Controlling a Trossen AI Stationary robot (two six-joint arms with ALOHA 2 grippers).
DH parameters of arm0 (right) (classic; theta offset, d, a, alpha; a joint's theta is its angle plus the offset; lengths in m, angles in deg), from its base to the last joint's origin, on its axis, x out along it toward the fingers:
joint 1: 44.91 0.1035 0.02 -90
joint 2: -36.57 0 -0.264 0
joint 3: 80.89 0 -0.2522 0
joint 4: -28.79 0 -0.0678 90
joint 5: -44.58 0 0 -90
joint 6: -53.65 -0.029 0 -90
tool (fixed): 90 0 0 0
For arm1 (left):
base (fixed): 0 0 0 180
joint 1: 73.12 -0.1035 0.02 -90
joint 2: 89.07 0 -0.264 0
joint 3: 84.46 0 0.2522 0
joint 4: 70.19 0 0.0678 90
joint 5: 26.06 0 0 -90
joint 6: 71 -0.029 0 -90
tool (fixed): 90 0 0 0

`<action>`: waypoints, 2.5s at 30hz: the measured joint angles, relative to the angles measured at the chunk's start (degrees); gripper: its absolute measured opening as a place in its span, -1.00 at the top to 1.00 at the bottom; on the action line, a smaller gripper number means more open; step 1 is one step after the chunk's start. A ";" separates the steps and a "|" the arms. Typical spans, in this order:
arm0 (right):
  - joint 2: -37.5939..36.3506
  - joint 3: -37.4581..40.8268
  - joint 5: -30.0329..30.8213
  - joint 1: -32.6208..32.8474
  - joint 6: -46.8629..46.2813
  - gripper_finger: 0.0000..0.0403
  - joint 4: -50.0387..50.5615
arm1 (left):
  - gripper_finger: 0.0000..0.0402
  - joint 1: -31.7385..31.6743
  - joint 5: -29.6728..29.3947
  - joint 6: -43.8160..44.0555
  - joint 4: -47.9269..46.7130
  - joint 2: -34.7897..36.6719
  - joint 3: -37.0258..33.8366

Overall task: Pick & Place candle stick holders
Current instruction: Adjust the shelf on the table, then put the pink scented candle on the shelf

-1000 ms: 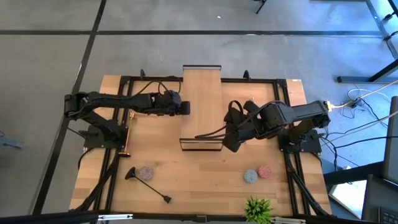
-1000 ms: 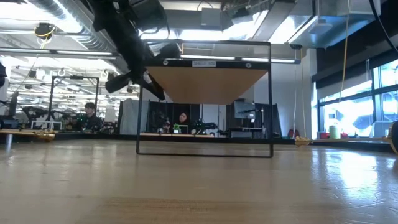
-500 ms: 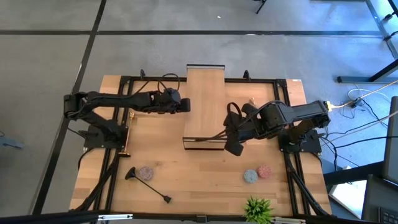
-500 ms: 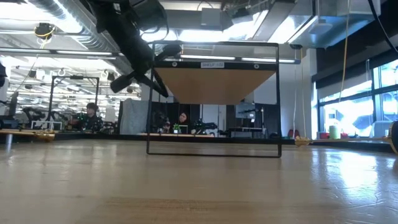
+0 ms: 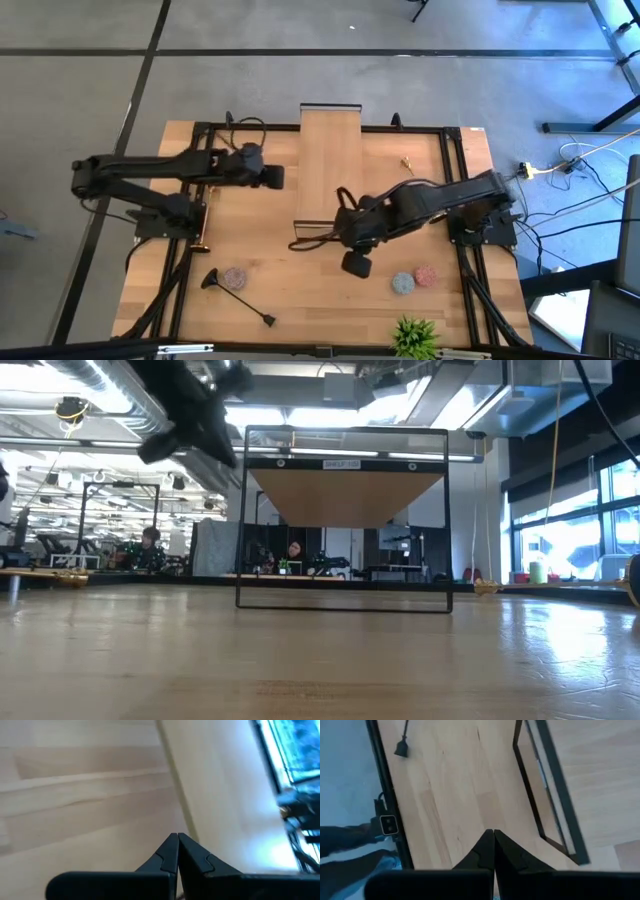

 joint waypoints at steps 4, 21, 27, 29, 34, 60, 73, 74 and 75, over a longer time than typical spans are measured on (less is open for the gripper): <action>3.78 0.02 0.09 -0.23 -1.27 1.00 2.57 | 0.99 3.88 -1.67 -1.46 -1.38 4.54 0.00; 10.26 0.02 11.46 -0.66 -10.35 1.00 6.58 | 0.99 16.29 -8.87 -0.44 -4.56 8.33 -0.01; 10.20 0.02 14.47 -1.96 -13.98 1.00 9.21 | 0.99 17.30 -9.66 -0.10 -5.01 8.36 -0.02; 10.20 0.02 15.53 -2.14 -15.26 1.00 10.72 | 0.99 17.33 -9.64 -0.10 -5.03 8.36 0.00; 10.20 0.02 15.57 -2.61 -15.70 1.00 12.19 | 0.99 17.33 -9.54 -0.06 -5.07 8.36 -0.02; 9.36 -19.18 12.16 2.31 -6.95 1.00 5.94 | 0.99 17.28 -3.87 -7.44 -0.39 10.75 -0.02; 2.03 -16.11 5.54 3.11 -0.21 1.00 -4.45 | 0.99 22.46 11.45 -16.83 11.76 14.03 -0.02; 2.24 -16.11 4.38 3.10 -1.45 1.00 -3.99 | 0.99 23.23 11.46 -16.32 11.70 13.87 -0.02; 2.44 -16.13 3.23 2.99 -2.92 1.00 -3.79 | 0.99 24.06 11.45 -16.13 11.46 13.51 -0.02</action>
